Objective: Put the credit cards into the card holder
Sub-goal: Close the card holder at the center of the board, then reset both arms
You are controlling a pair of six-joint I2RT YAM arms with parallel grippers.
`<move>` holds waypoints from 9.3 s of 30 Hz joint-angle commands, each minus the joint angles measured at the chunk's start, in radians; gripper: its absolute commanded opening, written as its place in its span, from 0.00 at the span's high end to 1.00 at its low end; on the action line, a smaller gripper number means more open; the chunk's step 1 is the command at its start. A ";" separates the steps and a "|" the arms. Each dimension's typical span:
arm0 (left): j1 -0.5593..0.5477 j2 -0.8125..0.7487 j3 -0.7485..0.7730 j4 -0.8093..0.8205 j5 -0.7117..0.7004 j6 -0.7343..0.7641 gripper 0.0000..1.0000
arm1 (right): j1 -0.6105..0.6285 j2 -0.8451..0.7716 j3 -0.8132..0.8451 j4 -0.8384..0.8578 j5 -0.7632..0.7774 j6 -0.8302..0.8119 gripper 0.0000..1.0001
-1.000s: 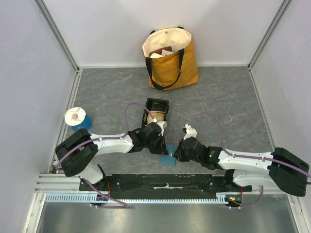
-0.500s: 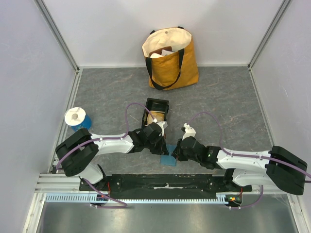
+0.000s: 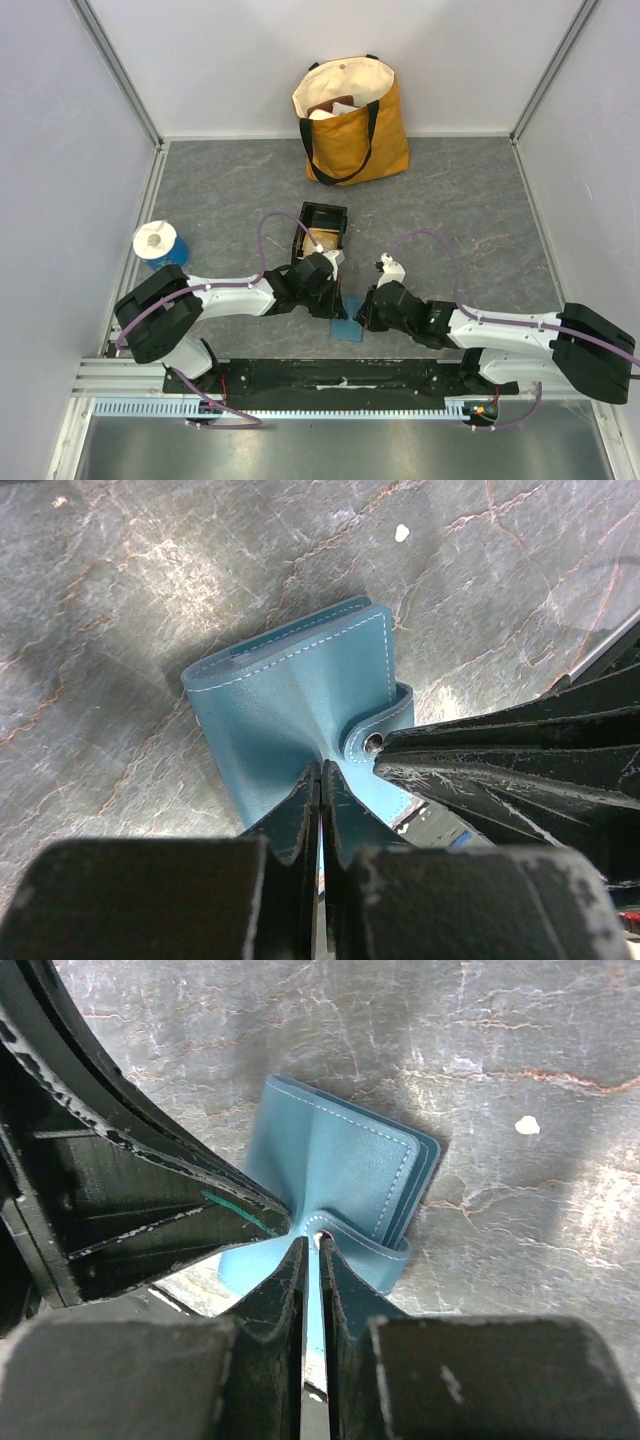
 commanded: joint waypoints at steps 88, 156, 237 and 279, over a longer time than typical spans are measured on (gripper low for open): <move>-0.013 0.021 0.002 -0.014 -0.024 -0.008 0.97 | -0.016 -0.104 0.041 -0.154 0.033 -0.034 0.76; -0.013 0.021 0.007 -0.021 -0.022 -0.010 0.98 | -0.017 0.096 0.090 -0.058 -0.040 -0.068 0.81; -0.013 -0.032 -0.050 -0.058 -0.150 -0.045 0.86 | -0.010 -0.064 0.114 -0.177 0.099 -0.089 0.65; 0.027 -0.452 -0.067 -0.334 -0.694 -0.014 0.08 | -0.359 -0.293 0.104 -0.289 0.291 -0.338 0.14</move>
